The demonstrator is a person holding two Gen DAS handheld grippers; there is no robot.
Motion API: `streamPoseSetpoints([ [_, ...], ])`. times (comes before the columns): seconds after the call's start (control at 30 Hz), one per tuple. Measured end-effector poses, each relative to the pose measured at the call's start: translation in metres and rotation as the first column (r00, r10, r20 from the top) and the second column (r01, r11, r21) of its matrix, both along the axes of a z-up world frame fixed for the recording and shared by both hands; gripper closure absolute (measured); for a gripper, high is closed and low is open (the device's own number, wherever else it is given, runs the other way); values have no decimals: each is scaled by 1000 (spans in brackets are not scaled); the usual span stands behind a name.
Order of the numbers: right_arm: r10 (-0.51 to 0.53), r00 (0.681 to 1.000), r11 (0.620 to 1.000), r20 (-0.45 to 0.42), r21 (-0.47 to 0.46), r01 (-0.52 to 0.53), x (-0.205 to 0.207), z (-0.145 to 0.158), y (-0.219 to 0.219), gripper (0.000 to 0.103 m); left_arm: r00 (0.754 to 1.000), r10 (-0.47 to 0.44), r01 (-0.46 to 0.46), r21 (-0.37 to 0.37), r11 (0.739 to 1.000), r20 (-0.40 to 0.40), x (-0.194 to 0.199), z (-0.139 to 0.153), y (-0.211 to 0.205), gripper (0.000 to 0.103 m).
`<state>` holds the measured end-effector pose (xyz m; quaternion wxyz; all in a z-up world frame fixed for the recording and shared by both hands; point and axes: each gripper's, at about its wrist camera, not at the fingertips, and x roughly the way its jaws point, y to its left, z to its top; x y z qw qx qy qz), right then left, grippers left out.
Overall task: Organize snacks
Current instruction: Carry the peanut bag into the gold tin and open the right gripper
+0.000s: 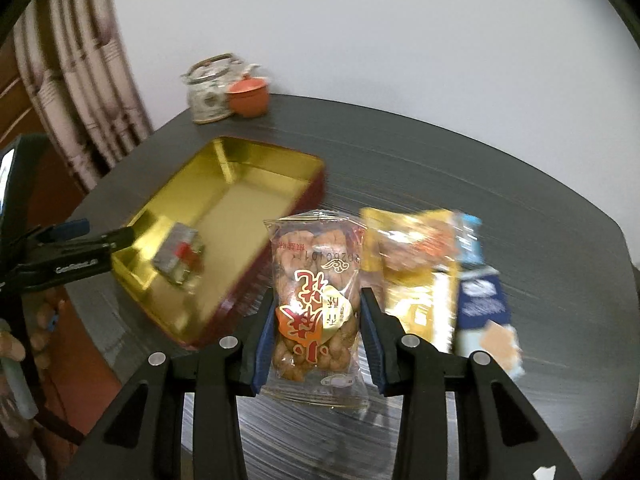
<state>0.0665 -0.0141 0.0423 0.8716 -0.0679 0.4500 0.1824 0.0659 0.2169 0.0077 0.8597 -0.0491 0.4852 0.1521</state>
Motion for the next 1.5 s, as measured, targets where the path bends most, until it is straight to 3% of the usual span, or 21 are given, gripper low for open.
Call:
streamPoseSetpoints([
  [0.27,119,993,993,-15,-14,-119,10,-15,65,67,996,90,-91,-24,996,-12,-2,-2,21,20],
  [0.57,171,984,983,-42,-62,-174,23,-43,106,67,994,104,-105,-30,994,-25,0,-5,24,20],
  [0.9,188,980,977,-71,-91,-194,32,-65,124,67,992,125,-126,-42,991,-18,-1,-4,29,20],
  [1.3,183,978,981,-95,-51,-189,34,-72,120,64,993,117,-118,-39,992,-19,-2,-4,28,19],
  [1.43,180,980,982,-80,-35,-183,30,-65,116,49,994,111,-112,-36,993,-18,-1,-4,27,19],
  [1.5,183,981,983,-63,-20,-185,27,-58,111,46,994,110,-110,-32,993,-17,-1,-4,27,19],
])
